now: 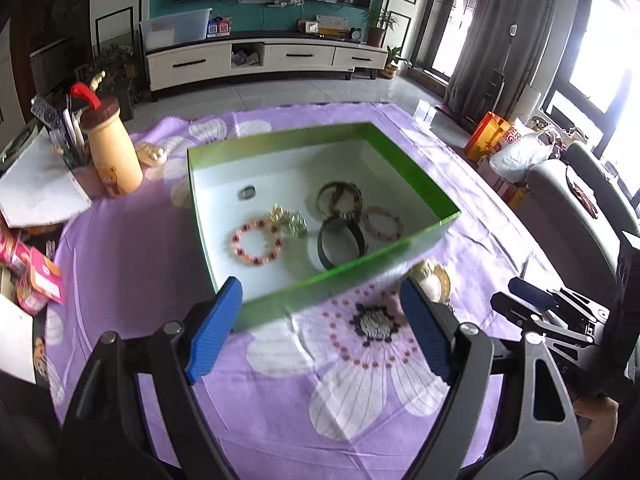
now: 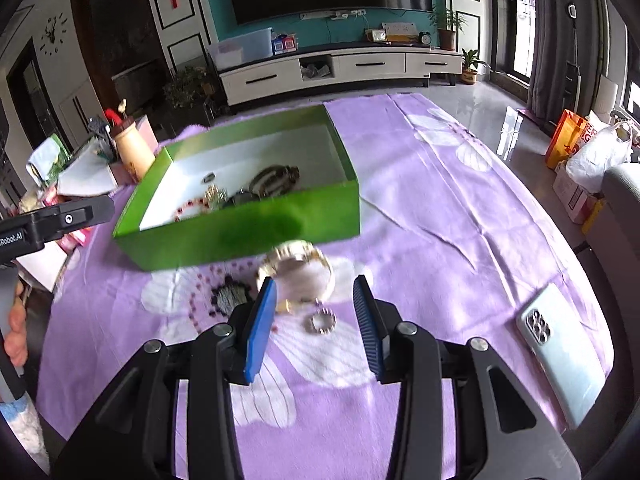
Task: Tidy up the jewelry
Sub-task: 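Move both open tools back toward the cream watch and silver ring, then grasp the cream watch with the left tool while the right tool grasps the silver ring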
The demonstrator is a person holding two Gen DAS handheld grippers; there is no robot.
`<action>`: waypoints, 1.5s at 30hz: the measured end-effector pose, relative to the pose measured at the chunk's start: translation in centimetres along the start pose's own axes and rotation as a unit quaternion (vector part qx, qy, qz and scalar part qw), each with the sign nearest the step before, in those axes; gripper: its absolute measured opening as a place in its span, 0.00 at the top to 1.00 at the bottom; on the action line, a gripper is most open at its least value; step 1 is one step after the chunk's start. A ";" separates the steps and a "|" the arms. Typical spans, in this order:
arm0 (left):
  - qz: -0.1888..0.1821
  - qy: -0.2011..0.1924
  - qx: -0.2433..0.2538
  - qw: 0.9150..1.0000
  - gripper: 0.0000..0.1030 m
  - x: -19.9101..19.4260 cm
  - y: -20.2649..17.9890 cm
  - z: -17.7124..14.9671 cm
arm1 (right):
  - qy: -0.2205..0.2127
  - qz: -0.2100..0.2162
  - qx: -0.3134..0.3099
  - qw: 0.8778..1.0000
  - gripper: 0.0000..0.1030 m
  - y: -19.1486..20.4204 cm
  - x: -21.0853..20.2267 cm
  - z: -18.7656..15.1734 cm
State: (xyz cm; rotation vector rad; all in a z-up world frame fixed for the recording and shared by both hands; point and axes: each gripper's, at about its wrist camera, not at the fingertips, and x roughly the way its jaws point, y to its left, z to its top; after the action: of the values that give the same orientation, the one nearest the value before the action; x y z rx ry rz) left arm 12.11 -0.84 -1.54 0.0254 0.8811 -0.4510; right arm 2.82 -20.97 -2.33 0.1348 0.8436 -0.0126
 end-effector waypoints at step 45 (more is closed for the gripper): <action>-0.016 0.110 0.029 0.993 0.92 14.3 -8.9 -1.7 | 0.024 0.026 0.002 0.999 0.81 -3.4 5.6 -3.3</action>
State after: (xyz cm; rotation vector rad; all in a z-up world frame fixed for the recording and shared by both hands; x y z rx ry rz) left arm 15.24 -13.88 -11.90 0.1157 1.0869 -0.5104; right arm 3.86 -23.68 -9.02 0.1627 0.8878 0.0384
